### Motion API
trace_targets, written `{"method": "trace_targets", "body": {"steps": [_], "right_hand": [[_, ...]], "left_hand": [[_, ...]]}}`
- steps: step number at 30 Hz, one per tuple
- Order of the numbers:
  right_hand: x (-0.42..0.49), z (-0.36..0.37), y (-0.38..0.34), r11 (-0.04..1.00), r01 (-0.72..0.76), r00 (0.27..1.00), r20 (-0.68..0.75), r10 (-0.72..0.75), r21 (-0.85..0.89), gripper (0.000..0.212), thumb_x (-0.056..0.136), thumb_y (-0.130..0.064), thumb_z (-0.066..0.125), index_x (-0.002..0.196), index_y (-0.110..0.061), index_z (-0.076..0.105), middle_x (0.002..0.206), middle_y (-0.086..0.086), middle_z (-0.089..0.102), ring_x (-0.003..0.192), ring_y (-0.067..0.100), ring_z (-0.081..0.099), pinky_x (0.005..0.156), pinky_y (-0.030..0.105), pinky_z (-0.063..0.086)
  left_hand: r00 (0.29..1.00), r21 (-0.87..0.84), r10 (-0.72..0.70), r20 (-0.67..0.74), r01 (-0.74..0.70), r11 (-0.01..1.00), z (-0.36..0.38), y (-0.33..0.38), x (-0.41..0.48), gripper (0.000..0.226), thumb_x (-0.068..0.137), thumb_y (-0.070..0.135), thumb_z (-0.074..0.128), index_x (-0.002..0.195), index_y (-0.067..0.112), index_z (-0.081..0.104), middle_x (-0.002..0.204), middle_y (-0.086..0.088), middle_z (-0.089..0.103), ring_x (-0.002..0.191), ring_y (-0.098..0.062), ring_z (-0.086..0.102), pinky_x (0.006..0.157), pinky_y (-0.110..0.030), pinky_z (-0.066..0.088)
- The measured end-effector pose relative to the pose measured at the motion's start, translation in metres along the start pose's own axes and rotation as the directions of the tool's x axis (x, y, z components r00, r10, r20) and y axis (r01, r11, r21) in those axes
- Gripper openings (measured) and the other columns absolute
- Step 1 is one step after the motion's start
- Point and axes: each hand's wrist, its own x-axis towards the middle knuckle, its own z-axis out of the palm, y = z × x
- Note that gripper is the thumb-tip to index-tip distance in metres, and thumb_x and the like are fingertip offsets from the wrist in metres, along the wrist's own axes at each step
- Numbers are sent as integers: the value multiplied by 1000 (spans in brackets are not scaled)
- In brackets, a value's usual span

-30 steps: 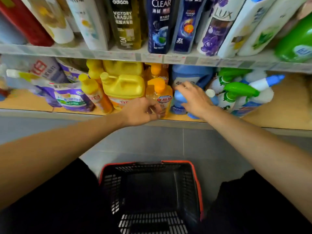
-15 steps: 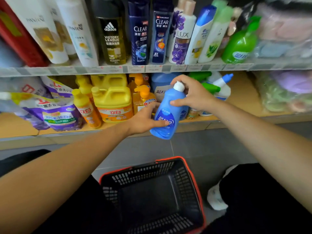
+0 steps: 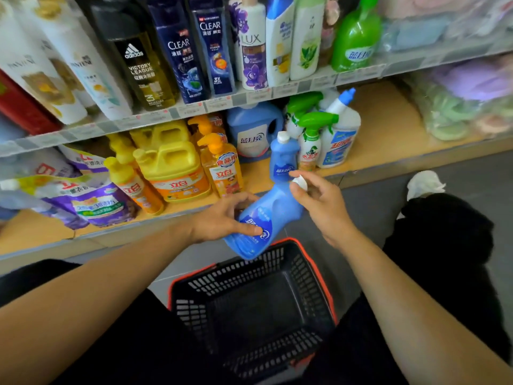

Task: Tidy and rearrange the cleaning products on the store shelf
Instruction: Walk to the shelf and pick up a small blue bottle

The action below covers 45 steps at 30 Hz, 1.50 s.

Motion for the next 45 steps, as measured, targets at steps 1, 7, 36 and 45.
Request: {"method": "trace_targets", "body": {"steps": [1, 7, 36, 45], "right_hand": [[2, -7, -5, 999, -2, 1000, 8, 3, -55, 23, 91, -8, 70, 114, -10, 69, 96, -4, 70, 87, 2, 61, 82, 24, 49], [7, -42, -28, 989, -7, 965, 257, 45, -148, 18, 87, -4, 73, 99, -17, 73, 83, 3, 67, 71, 8, 57, 61, 20, 51], [-17, -19, -25, 998, -53, 961, 269, 63, -44, 14, 83, -6, 78, 95, -12, 75, 89, 3, 77, 81, 10, 71, 66, 21, 54], [-16, -18, -41, 996, 13, 913, 406, -47, 86, 38, 85, 1, 71, 116, -21, 68, 104, -4, 75, 99, 9, 68, 86, 20, 51]], "left_hand": [[1000, 2, 0, -4, 0, 1000, 3, 2, -3, 58, 70, 18, 88, 120, 10, 60, 119, -21, 69, 105, -25, 68, 96, -42, 57], [999, -39, -33, 4, 33, 999, 13, 18, -18, 47, 73, 23, 87, 116, 23, 68, 116, -15, 73, 102, -23, 69, 87, -35, 58], [692, 630, 308, -652, 269, 729, 115, 3, -101, 63, 72, 66, 72, 128, 46, 52, 118, 21, 66, 102, -6, 65, 74, -32, 53], [799, 12, 58, -599, -64, 998, 101, 4, -97, 58, 65, 34, 91, 117, 30, 65, 107, 4, 75, 96, -17, 72, 81, -33, 58]]}}
